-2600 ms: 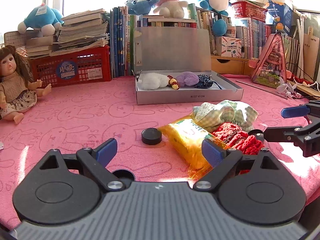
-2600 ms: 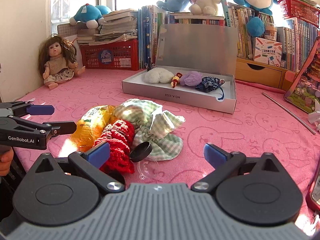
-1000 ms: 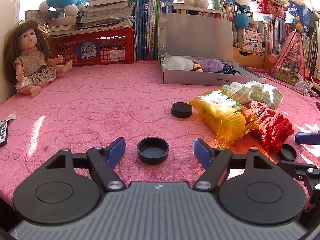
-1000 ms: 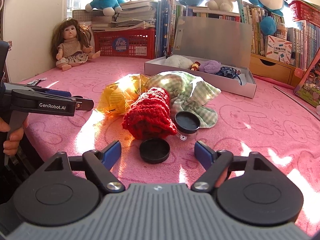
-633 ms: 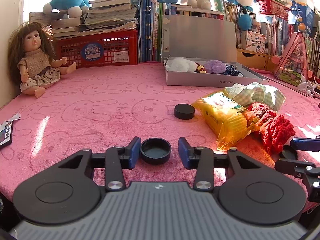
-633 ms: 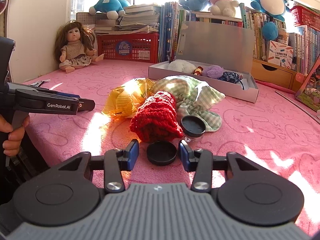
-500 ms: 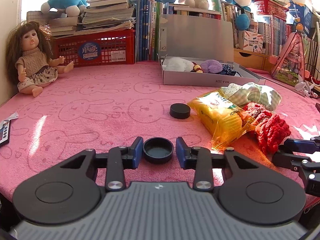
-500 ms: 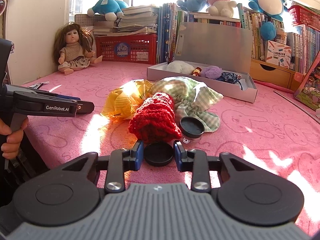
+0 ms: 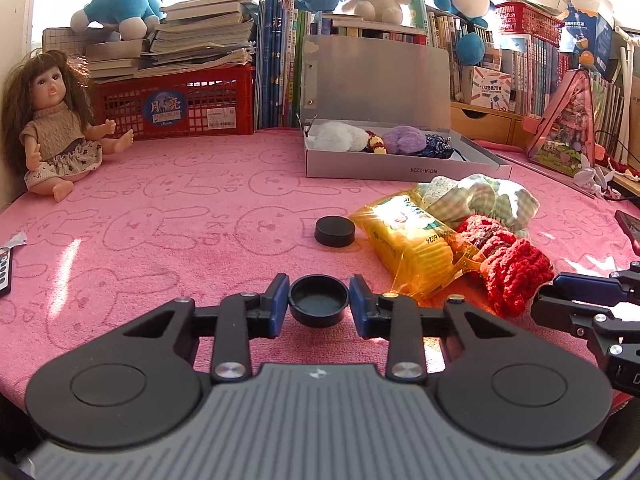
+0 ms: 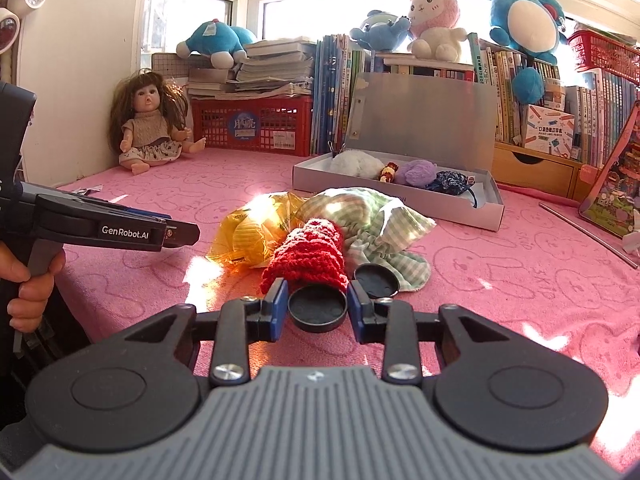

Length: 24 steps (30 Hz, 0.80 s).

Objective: Organize objects
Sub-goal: 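Carry both black lids toward the white box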

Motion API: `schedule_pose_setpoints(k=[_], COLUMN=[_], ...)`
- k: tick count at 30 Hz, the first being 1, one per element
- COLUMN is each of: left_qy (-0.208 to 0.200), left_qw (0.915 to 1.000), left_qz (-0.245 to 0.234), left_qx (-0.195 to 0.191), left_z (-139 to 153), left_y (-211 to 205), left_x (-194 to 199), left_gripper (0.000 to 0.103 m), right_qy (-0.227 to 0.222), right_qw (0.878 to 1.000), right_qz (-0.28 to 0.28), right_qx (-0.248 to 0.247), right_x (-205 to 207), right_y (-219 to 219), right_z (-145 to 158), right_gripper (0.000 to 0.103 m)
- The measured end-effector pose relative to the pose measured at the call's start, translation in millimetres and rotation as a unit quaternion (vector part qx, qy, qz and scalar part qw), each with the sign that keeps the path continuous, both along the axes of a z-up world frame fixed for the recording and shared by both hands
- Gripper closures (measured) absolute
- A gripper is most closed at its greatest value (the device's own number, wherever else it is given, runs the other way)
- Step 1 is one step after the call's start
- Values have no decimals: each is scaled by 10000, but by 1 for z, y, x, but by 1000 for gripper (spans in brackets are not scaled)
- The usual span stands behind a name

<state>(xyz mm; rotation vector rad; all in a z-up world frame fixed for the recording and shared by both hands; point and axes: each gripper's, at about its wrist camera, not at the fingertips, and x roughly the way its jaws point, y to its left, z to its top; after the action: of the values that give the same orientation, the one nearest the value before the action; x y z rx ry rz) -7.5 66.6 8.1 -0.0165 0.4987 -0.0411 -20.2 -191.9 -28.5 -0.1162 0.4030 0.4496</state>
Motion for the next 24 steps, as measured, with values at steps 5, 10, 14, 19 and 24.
schedule_pose_setpoints(k=[5,10,14,19,24], left_qy=[-57,-162,-190,-214,-178], left_qw=[9999,9999,9998,9998,9998], left_qz=[-2,-9,5,13,4], left_qx=[-91,-40,-50,-19,-54], left_z=[11,21,27,32,35], left_y=[-1,-4,-5,-6,-7], left_x=[-1,-1,1,6,13], left_gripper=[65,65,65,65,65], right_qy=[-13,-108,-160,-144,12], right_qw=[9997,9984,9969,9948,9922], right_qz=[-222,-473,-666,-914,-1169], right_qx=[143,301,383,423,440], right_x=[6,8,13,23,36], right_y=[-8,-18,-27,-35,-42], right_z=[6,12,19,24,24], right_gripper=[66,67,67,67,67])
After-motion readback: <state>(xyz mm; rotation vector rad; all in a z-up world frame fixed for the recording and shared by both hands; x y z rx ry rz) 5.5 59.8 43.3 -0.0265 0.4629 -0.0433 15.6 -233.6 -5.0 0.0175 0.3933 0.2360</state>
